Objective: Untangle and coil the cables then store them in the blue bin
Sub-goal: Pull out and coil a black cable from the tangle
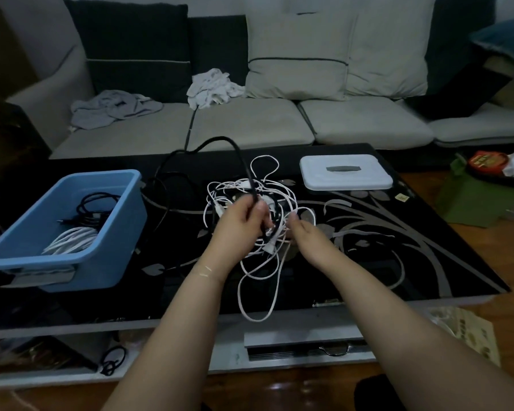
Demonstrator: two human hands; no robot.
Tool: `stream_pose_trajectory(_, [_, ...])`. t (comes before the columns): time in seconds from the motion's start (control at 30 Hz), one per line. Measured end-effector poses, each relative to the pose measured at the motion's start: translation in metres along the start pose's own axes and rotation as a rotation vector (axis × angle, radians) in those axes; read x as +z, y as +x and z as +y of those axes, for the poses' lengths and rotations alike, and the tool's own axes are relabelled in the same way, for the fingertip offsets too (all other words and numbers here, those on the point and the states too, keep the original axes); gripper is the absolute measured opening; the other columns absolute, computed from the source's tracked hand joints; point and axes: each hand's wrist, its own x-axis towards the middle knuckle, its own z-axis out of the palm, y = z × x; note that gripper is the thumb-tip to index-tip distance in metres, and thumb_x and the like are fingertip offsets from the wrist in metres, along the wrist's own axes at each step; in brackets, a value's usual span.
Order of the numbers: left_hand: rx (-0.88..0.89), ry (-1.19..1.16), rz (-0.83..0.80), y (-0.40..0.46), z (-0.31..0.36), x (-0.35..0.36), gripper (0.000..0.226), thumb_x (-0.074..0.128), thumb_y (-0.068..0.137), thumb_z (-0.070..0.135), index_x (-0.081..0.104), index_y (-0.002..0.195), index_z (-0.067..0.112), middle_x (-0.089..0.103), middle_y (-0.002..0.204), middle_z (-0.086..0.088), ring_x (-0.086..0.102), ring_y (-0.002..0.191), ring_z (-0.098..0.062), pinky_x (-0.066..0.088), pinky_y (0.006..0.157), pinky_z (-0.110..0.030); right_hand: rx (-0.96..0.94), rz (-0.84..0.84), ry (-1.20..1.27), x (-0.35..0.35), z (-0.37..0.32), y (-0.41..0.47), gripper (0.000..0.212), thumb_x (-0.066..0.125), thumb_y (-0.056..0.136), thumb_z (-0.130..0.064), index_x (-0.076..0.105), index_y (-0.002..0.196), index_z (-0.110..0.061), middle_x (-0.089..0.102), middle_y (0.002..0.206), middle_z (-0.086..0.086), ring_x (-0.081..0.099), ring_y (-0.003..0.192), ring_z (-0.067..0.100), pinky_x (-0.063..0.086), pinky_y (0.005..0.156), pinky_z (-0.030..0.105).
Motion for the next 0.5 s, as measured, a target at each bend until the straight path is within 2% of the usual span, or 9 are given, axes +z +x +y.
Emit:
stream_pose_trajectory(0.07, [0.041,0.109,-0.156,-0.013,0.005,0.0,0.021,0.048,0.097,0.028,0.06,0.084,0.015,0.069,0.074,-0.001,0.061,0.064,-0.017,0.047,0.063,-0.033,0.019,-0.006,0.151,0.001,-0.004,0.0,0.054,0.024,0.098,-0.056,0.062,0.095,-0.018,0.068,0.088,0.001,0.062,0.09,0.016,0.043,0.087,0.032])
stream_pose_trajectory(0.13, [0.092,0.105,-0.248,-0.024,0.015,0.003,0.017,0.05,0.098,0.019,0.062,0.093,0.008,0.068,0.073,-0.002,0.06,0.063,-0.014,0.048,0.063,-0.029,0.073,-0.079,0.334,0.005,-0.007,-0.004,0.048,0.032,0.1,-0.048,0.059,0.073,-0.02,0.059,0.054,-0.006,0.056,0.061,0.011,0.044,0.069,0.029])
stream_pose_trajectory(0.17, [0.095,0.035,-0.263,-0.027,0.02,0.005,0.014,0.049,0.099,0.013,0.061,0.098,0.008,0.067,0.069,-0.002,0.059,0.062,-0.009,0.047,0.062,-0.023,0.115,-0.118,0.447,0.006,-0.008,-0.006,0.042,0.038,0.101,-0.038,0.058,0.07,-0.018,0.051,0.045,-0.007,0.05,0.055,0.011,0.042,0.065,0.027])
stream_pose_trajectory(0.23, [0.063,-0.144,-0.249,-0.031,0.027,0.009,0.015,0.046,0.1,0.008,0.058,0.106,0.014,0.061,0.062,-0.002,0.057,0.059,-0.009,0.047,0.061,-0.02,0.165,-0.131,0.615,0.008,-0.009,-0.008,0.027,0.048,0.097,-0.024,0.061,0.076,-0.012,0.048,0.042,-0.005,0.047,0.055,0.014,0.042,0.063,0.026])
stream_pose_trajectory(0.3, [0.072,-0.248,-0.128,-0.032,0.03,0.01,0.018,0.042,0.101,0.01,0.055,0.109,0.019,0.054,0.053,-0.002,0.051,0.052,-0.012,0.044,0.057,-0.022,0.202,-0.101,0.717,0.008,-0.008,-0.006,0.019,0.058,0.093,-0.025,0.062,0.083,-0.01,0.056,0.056,-0.001,0.051,0.057,0.015,0.044,0.058,0.026])
stream_pose_trajectory(0.4, [0.073,-0.292,0.228,-0.025,0.025,0.003,0.021,0.036,0.104,0.014,0.055,0.109,0.018,0.041,0.048,-0.001,0.038,0.04,-0.006,0.036,0.047,-0.019,0.155,-0.033,0.79,0.006,-0.008,-0.002,0.008,0.06,0.091,-0.013,0.064,0.084,-0.011,0.067,0.072,0.003,0.062,0.06,0.015,0.051,0.056,0.025])
stream_pose_trajectory(0.5, [-0.043,-0.22,0.452,-0.017,0.01,-0.007,0.021,0.037,0.103,0.023,0.052,0.117,0.02,0.048,0.051,0.002,0.046,0.041,-0.006,0.042,0.053,-0.027,0.092,0.001,0.804,0.006,-0.01,0.0,0.015,0.053,0.092,0.0,0.064,0.09,-0.01,0.071,0.068,-0.001,0.065,0.061,0.01,0.053,0.059,0.022])
